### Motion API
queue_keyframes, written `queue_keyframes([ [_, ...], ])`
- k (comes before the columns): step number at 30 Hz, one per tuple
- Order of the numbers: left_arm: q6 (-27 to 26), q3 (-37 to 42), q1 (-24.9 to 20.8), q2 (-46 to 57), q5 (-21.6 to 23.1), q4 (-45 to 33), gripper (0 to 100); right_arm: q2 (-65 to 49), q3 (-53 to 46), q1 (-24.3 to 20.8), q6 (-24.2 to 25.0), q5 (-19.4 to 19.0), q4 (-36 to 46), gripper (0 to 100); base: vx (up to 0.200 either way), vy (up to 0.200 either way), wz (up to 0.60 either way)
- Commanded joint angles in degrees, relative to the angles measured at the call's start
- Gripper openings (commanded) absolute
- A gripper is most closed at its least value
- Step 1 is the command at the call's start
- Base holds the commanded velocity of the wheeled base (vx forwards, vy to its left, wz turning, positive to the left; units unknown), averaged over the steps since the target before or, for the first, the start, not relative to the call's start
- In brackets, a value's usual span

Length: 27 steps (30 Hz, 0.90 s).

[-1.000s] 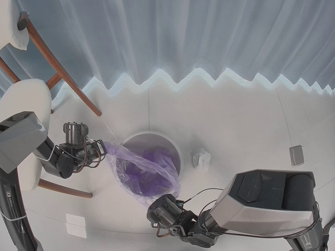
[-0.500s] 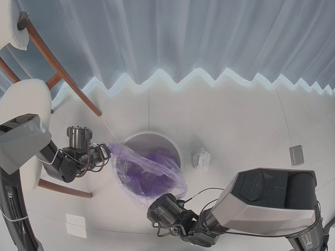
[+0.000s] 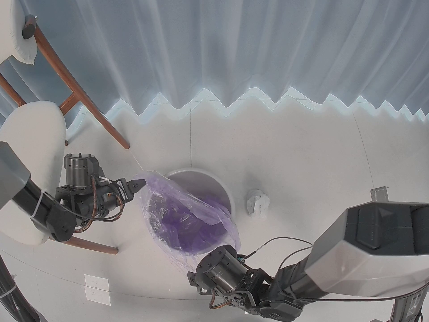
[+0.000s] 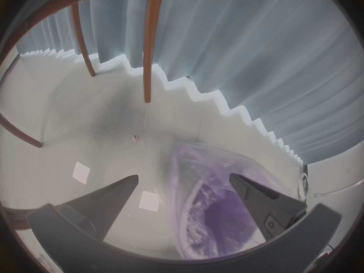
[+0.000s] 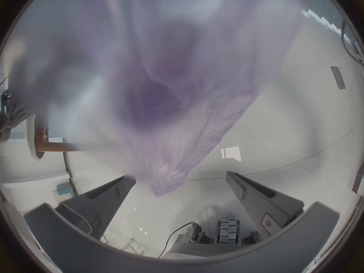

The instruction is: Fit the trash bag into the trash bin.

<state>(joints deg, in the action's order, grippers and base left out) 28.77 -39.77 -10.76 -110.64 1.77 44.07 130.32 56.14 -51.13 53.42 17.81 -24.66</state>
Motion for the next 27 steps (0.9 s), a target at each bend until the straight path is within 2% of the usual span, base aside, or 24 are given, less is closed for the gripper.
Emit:
queue_keyframes([
  [1, -0.03, 5.66, -1.28, 10.09, 2.19, -0.12, 100, -6.57, -3.23, -0.82, 0.19, -0.5, -0.21, 100, 0.0, 0.0, 0.0],
  [8, 0.06, 8.74, -1.28, 16.42, 5.18, -0.12, 100, -11.05, -7.09, 0.33, 0.19, -1.55, -0.48, 100, 0.0, 0.0, 0.0],
  [14, 0.32, 10.76, -1.36, 19.76, 7.99, -0.21, 100, -12.9, -6.74, 4.19, 0.19, -2.25, -3.55, 100, 0.0, 0.0, 0.0],
  [16, 0.32, 12.43, -2.95, 20.73, 10.71, -0.39, 100, -12.81, -6.92, 5.78, 0.02, -2.52, -5.13, 100, 0.0, 0.0, 0.0],
  [22, 0.32, 14.54, -9.01, 20.55, 12.82, -0.65, 100, -12.98, -7.09, 6.57, -0.77, -2.43, -5.05, 100, 0.0, 0.0, 0.0],
  [27, 0.41, 13.49, -10.33, 18.09, 16.07, -0.74, 100, -13.86, -8.06, 7.8, -1.83, -2.43, -4.87, 100, 0.0, 0.0, 0.0],
])
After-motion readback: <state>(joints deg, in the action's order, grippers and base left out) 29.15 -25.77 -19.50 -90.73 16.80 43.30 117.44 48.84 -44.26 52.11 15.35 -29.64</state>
